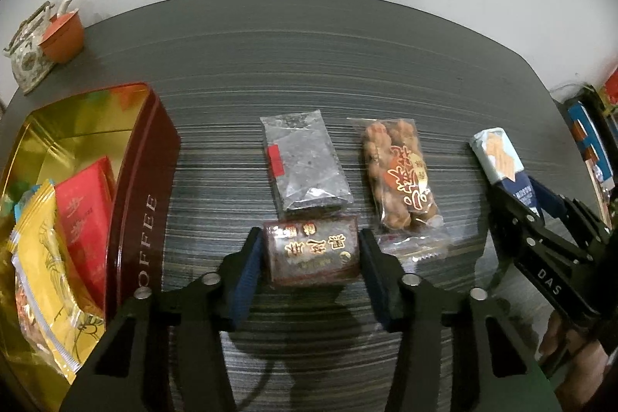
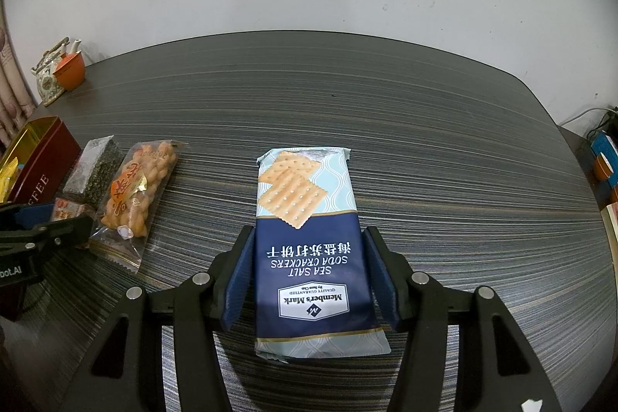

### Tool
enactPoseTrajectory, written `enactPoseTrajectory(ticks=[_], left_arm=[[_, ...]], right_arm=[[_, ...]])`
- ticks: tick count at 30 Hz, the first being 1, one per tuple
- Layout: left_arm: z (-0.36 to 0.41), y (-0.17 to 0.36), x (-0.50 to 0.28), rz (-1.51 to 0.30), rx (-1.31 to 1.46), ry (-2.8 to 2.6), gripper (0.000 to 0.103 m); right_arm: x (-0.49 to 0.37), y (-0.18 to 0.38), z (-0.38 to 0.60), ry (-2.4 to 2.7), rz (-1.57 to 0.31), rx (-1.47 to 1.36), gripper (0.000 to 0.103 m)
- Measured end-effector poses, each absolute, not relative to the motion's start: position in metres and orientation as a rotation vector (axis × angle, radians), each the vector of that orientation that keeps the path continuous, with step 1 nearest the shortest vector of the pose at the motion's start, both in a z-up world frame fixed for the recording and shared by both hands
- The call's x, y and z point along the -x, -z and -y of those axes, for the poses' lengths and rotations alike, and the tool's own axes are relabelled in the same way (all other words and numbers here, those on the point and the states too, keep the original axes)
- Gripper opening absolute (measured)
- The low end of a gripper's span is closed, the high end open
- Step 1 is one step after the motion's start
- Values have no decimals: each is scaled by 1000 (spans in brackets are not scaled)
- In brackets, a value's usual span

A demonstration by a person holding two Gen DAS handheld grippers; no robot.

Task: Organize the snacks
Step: 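Lift the cracker pack with the right gripper while the left gripper grasps the dark brown packet, then carry the dark brown packet into the tray and open the left gripper while the right holds the cracker pack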

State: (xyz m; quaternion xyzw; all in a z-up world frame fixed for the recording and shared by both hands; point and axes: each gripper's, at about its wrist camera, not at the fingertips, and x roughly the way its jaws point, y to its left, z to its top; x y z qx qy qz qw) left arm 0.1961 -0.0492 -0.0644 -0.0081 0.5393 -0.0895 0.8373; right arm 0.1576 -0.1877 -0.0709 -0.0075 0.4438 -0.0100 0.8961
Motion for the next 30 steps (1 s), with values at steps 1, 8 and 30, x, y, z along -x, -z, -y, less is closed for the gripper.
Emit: enactPoseTrajectory(ticks=[1,8,30], left_arm=[[50,64,-195,-1140,5,182,48],[55,58,-184,-1138,-27,179,47],[28,-15,-140,-1030,-31,243,47]], right_arm=[[-158,71,188,21,-920,15,53],[-158,70,187,22,-922,16,53],[-159,70,186,24,-923,15,54]])
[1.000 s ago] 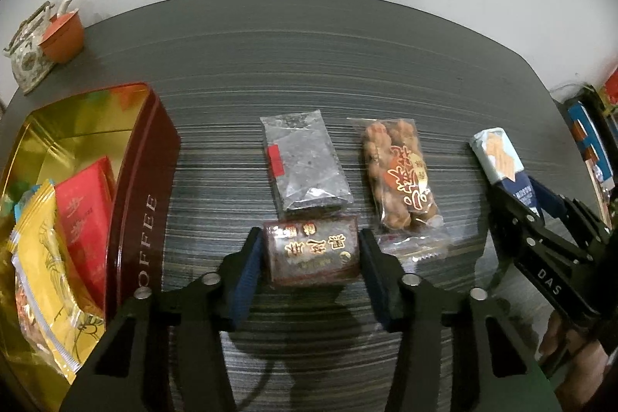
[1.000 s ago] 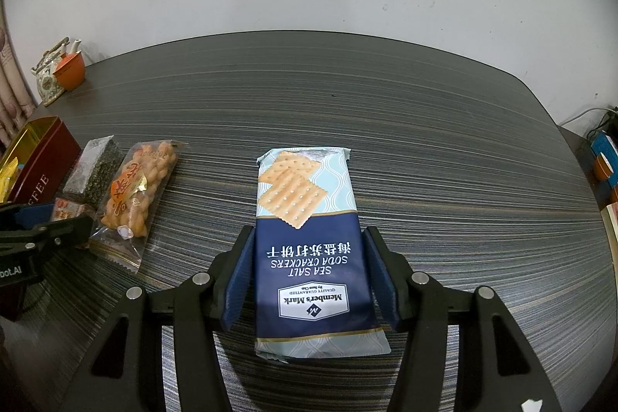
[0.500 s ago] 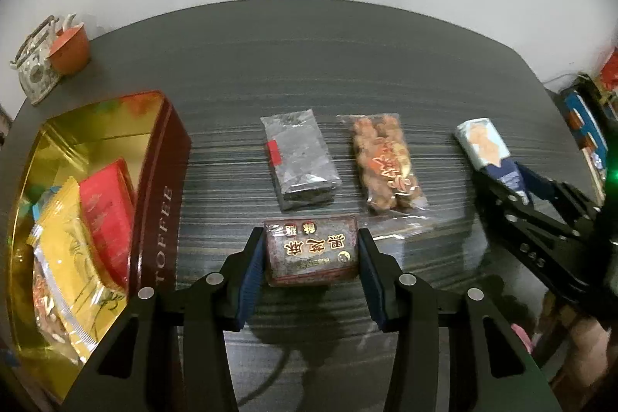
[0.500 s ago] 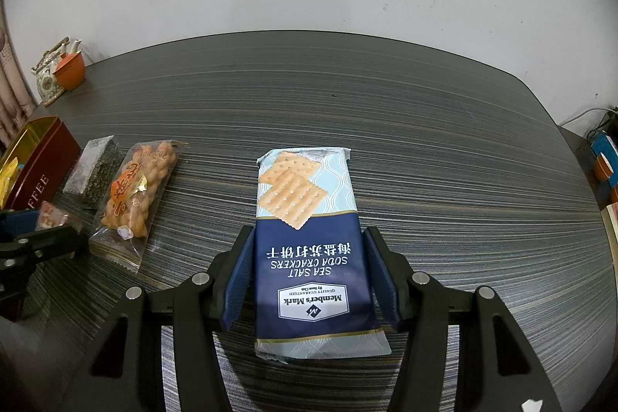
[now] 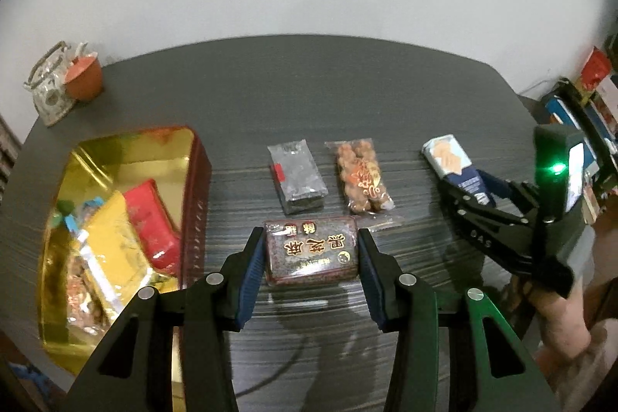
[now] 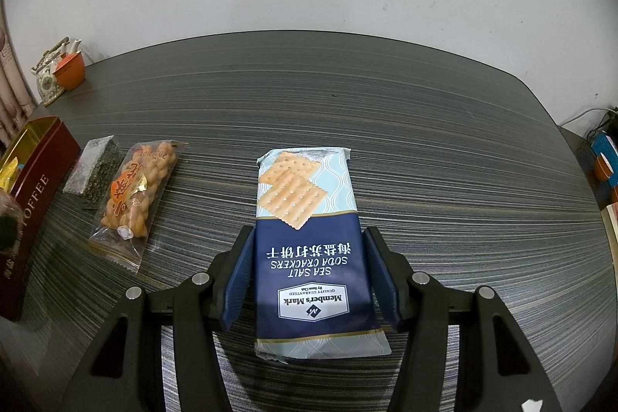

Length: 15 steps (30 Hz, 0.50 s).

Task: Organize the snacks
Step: 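Carry the dark brown packet into the tray and open the left gripper while the right holds the cracker pack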

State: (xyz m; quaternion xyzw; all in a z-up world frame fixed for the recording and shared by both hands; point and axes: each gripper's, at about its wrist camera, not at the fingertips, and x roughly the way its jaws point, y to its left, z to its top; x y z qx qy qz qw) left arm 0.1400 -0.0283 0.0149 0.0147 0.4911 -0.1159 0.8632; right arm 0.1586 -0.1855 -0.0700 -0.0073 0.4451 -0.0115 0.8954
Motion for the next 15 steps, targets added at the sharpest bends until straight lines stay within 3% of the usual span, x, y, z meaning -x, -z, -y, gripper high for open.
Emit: enactPoseTrajectory(ticks=[15], left_arm=[[-61,-46,-130,-982,-44,123,47]], right_arm=[[-159,70,185,28,-924,16,53]])
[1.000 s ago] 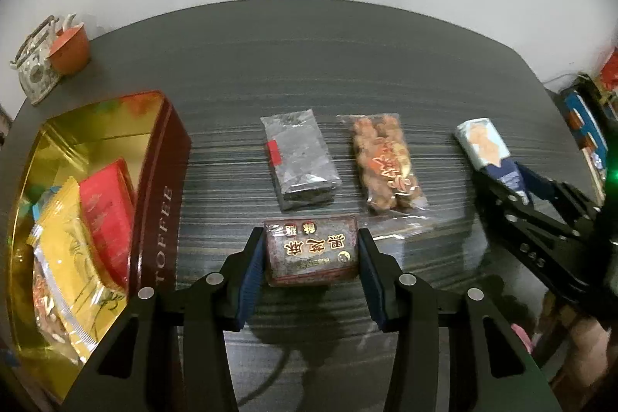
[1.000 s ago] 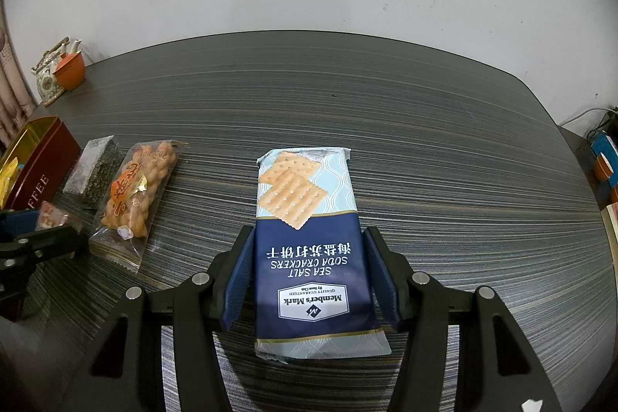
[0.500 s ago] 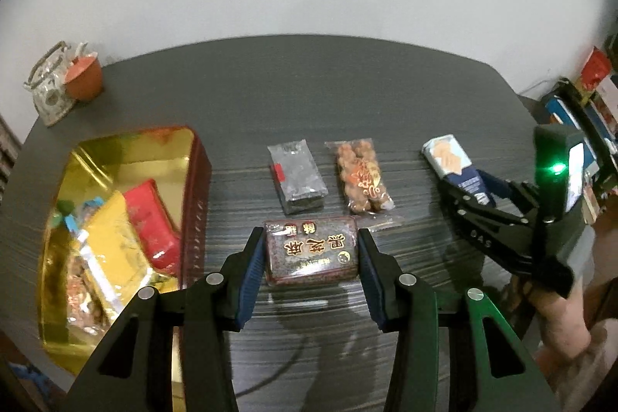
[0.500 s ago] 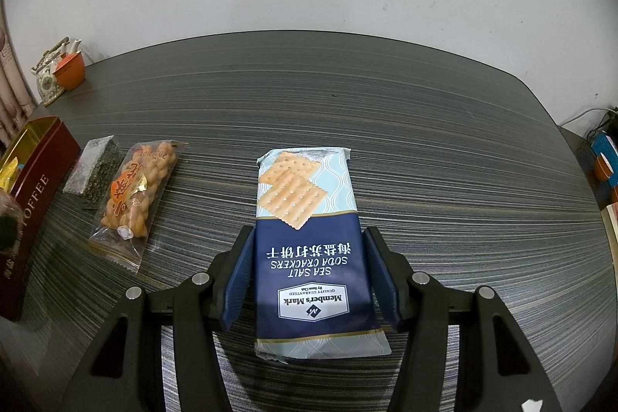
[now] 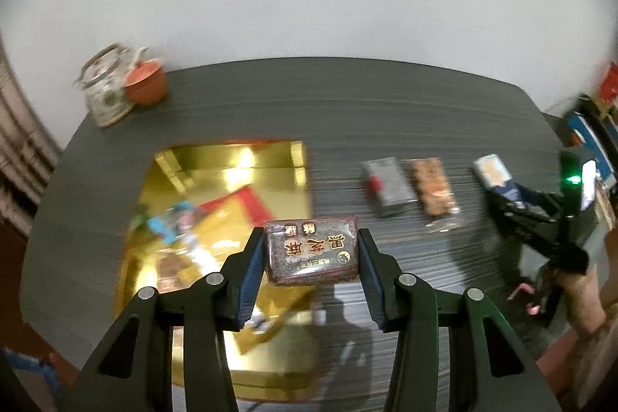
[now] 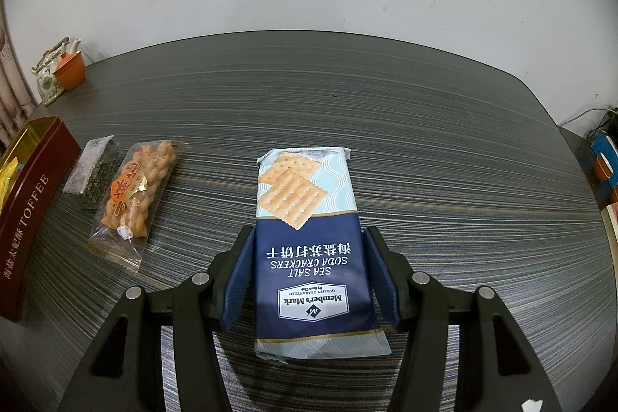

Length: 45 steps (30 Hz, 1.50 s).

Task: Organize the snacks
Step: 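Carry the dark brown packet into the tray and open the left gripper while the right holds the cracker pack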

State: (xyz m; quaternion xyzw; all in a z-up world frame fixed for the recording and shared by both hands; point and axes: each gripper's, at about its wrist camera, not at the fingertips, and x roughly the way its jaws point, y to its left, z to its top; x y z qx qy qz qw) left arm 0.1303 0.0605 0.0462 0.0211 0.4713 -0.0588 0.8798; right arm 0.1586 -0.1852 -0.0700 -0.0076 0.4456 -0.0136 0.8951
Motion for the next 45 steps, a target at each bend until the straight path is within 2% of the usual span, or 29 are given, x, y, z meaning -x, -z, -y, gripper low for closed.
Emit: enactPoseTrajectory(ticks=[7,14,30,45], left_arm=[[-113,-37,-125,-1005,-16,34,47],[-133,-27,-121,-1029,-2,15,47],[-137,6,-99,-1130,-8,60,47],[-130,20,-108,-1143,-37,74,47]], right_arm=[[-159,70,185,28,-924,15,53],[-159,70,185,29,-924,16,53],[-159,70,185,29,-924,16,53],[-159,70,184,52,-929,19,53]])
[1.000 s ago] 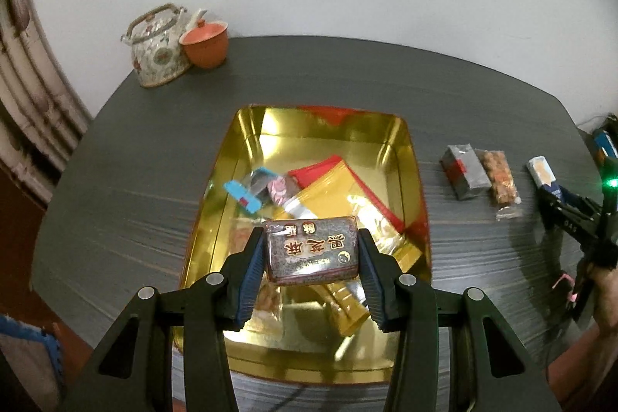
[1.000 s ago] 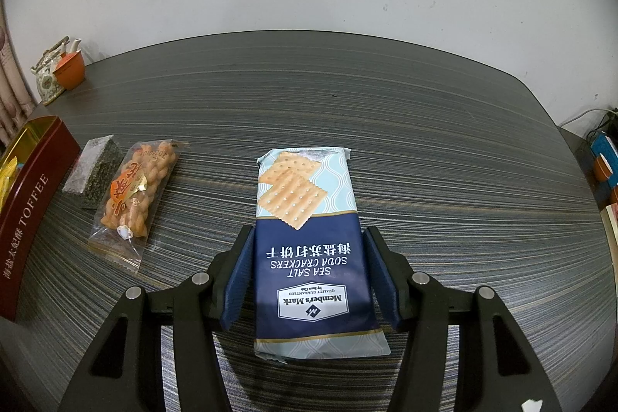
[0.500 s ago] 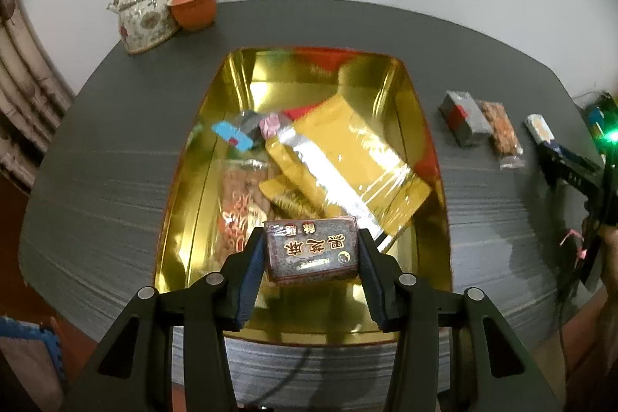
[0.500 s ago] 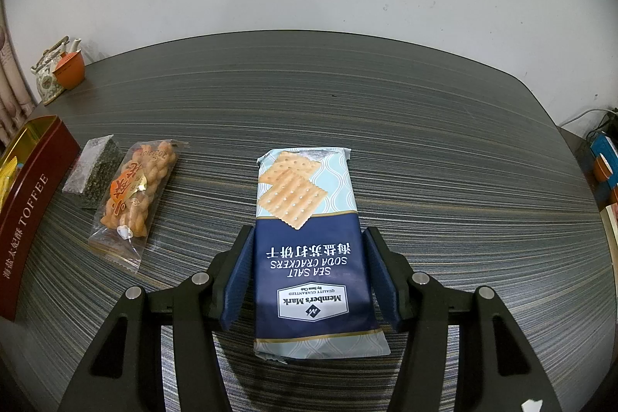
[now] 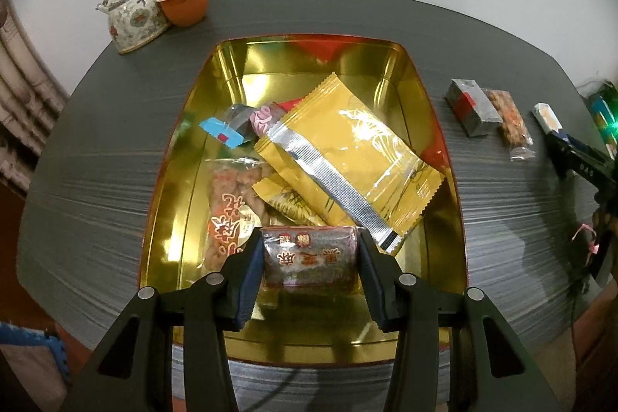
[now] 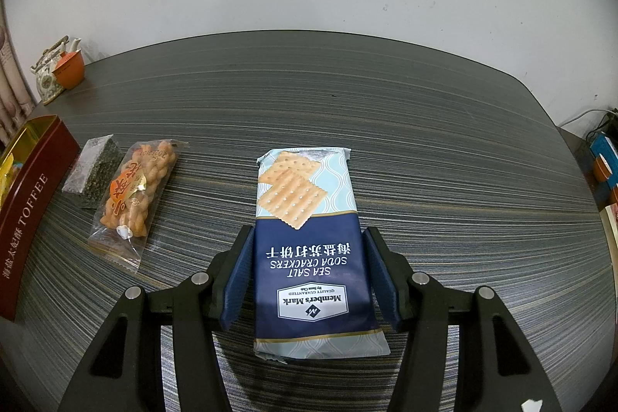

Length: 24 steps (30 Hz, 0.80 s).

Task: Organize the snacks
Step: 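Carry the dark brown packet into the tray and open the left gripper while the right holds the cracker pack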

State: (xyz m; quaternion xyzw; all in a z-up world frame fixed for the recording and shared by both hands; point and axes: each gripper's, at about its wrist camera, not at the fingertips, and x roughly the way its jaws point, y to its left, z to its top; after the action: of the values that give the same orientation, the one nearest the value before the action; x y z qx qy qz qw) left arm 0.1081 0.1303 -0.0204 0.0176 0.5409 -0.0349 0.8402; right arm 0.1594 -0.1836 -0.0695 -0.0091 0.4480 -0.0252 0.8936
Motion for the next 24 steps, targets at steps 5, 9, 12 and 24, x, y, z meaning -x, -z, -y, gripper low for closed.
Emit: enactPoseTrajectory(ticks=[5,9,12,24], left_arm=[[-129,23,-112,-1141,-45,75,47],[-128,23,-114,-1139,-54,78,47],[-127,23,-113,-1136,-63,81,47],[-127,21,-110,-1118,-103,79,61]], right_arm=[[-160,69,183,52,-929,19,53],[-160,69,183,53,-929,19,53],[-160,69,183,53,-929,19,53],[-161,69,183,53,-930,20,53]])
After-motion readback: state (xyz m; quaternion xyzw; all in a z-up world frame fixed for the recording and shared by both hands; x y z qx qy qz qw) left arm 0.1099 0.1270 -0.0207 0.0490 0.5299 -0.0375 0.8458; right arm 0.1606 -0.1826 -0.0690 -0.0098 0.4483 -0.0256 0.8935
